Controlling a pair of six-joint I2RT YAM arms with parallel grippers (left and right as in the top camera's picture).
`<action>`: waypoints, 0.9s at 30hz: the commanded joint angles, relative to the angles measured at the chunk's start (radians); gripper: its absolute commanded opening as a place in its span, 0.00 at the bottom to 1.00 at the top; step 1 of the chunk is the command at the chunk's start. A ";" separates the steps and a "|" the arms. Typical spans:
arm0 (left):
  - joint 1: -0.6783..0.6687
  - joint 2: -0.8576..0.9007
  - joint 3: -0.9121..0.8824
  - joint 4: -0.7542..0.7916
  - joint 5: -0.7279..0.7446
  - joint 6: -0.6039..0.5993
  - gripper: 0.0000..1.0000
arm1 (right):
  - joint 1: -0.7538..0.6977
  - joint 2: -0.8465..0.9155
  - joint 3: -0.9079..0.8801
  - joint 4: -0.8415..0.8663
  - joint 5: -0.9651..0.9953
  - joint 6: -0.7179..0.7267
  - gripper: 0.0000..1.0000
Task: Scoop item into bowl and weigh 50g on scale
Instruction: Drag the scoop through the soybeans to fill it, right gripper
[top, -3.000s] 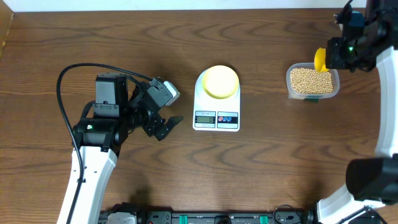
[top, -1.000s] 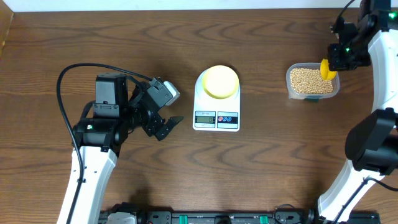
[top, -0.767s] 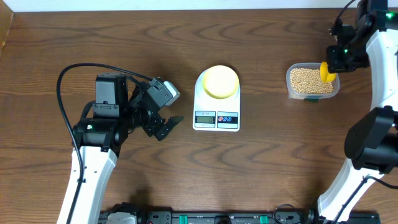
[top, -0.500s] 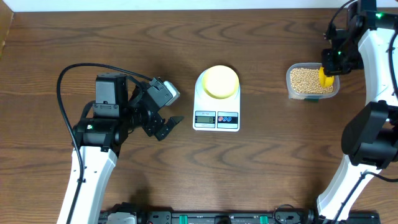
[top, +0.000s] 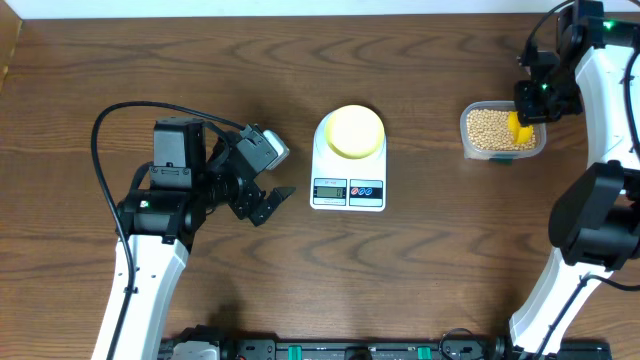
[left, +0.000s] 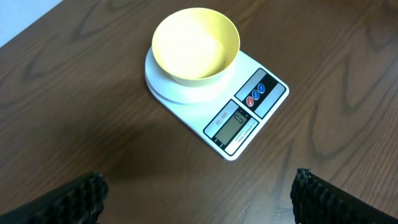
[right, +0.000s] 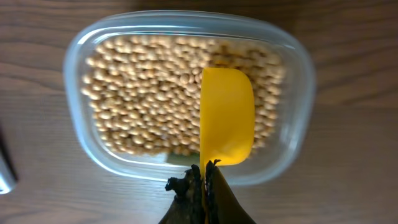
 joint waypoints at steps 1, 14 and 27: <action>0.006 0.004 0.017 0.000 -0.002 0.006 0.96 | 0.000 0.043 -0.002 -0.012 -0.116 -0.006 0.01; 0.006 0.004 0.017 0.001 -0.002 0.006 0.96 | -0.005 0.084 -0.002 -0.016 -0.267 0.040 0.01; 0.006 0.004 0.017 0.000 -0.002 0.006 0.96 | -0.072 0.084 -0.002 -0.020 -0.439 0.009 0.01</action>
